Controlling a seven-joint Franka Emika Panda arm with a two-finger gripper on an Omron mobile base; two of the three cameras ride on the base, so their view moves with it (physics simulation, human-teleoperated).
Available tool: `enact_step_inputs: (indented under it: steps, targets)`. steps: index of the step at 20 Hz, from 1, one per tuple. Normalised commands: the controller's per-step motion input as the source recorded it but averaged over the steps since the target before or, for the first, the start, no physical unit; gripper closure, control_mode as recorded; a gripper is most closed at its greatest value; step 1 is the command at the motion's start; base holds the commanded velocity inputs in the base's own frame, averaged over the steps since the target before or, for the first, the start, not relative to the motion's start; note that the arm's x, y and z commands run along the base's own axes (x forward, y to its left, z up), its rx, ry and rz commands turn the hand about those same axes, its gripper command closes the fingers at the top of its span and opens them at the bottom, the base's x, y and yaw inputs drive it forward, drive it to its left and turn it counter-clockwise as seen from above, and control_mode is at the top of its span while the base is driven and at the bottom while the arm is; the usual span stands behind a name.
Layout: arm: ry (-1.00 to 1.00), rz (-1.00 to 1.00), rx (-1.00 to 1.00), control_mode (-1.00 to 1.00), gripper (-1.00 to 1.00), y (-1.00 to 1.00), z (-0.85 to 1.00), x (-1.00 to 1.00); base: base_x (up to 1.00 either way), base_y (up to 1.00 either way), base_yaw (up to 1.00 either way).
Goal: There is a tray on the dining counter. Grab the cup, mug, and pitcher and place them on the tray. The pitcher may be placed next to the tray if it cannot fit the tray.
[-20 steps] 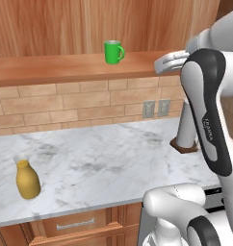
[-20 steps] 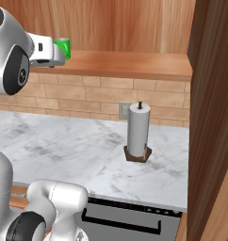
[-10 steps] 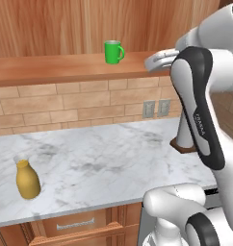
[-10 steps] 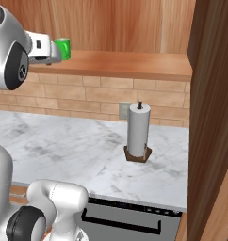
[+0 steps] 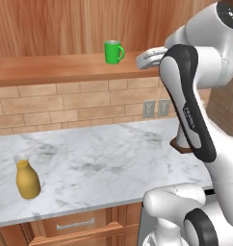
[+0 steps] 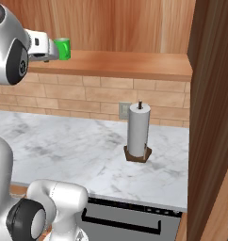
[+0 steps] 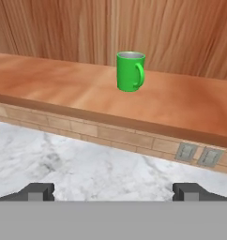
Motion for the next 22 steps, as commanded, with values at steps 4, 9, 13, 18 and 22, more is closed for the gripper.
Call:
enact_step_inputs:
  steps: [4, 9, 13, 18, 22]
  targets:
    - [0.00, 0.00, 0.00, -1.00, -1.00, 0.04, 0.00, 0.29, 0.00, 0.00, 0.00]
    - [0.00, 0.02, 0.01, -1.00, -1.00, 0.00, 0.00, 0.32, 0.00, 0.00, 0.00]
    - [0.00, 0.01, 0.00, -1.00, -1.00, 0.00, 0.00, 0.34, 0.00, 0.00, 0.00]
    - [0.00, 0.00, 0.00, -1.00, -1.00, 0.04, 0.00, 0.31, 0.00, 0.00, 0.00]
    - [0.00, 0.00, 0.00, -1.00, -1.00, 0.08, 0.00, 0.20, 0.00, 0.00, 0.00]
